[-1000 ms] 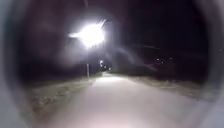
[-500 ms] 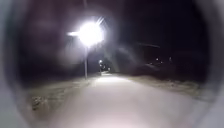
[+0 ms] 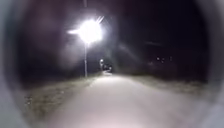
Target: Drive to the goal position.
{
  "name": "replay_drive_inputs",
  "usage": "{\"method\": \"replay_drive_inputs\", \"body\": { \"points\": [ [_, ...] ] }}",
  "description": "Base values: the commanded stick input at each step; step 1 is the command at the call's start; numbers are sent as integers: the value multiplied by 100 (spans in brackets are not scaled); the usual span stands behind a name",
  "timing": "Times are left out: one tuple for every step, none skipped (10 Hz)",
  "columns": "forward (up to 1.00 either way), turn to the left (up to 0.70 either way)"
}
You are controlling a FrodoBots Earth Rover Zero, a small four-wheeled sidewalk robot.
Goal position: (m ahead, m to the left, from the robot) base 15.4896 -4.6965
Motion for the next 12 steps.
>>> {"method": "replay_drive_inputs", "body": {
  "points": [
    [70,0],
    [70,0],
    [70,0],
    [70,0],
    [70,0],
    [70,0],
    [70,0],
    [70,0],
    [70,0],
    [70,0],
    [70,2],
    [70,12]
  ]
}}
